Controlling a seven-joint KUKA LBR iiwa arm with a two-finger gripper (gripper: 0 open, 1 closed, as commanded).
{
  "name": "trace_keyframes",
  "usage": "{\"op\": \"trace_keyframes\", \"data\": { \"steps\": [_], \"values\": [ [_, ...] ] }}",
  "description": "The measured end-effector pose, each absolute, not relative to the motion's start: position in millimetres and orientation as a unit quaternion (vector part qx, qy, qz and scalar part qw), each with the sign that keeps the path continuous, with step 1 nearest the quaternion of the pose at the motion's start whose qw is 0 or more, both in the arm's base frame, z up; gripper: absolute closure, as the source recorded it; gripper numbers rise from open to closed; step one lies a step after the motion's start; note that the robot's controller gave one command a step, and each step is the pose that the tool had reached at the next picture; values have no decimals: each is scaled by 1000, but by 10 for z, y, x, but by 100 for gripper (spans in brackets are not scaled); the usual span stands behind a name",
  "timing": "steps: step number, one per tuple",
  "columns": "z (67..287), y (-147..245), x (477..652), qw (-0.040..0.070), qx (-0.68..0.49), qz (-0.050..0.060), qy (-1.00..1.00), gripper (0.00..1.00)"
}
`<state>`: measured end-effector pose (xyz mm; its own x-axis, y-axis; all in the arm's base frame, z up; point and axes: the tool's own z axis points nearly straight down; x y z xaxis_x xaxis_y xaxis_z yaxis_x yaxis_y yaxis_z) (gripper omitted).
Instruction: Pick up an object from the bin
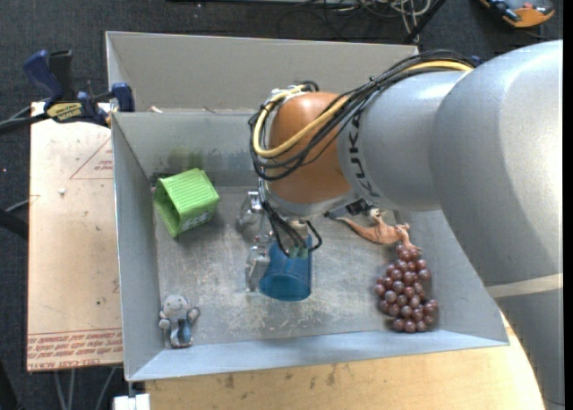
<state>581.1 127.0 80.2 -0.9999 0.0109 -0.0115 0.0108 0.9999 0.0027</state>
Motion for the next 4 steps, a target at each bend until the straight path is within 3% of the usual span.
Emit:
{"op": "trace_keyframes", "data": {
  "steps": [1, 2, 3, 4],
  "values": [
    [928, 1216, 5182, 0, -141, 0, 990, 0],
    [1015, 791, 5043, -1, -145, 2, 989, 0],
    [1024, 314, 5063, 0, -135, 0, 991, 0],
    [980, 78, 5073, 0, -207, 0, 978, 0]
  ]
}}
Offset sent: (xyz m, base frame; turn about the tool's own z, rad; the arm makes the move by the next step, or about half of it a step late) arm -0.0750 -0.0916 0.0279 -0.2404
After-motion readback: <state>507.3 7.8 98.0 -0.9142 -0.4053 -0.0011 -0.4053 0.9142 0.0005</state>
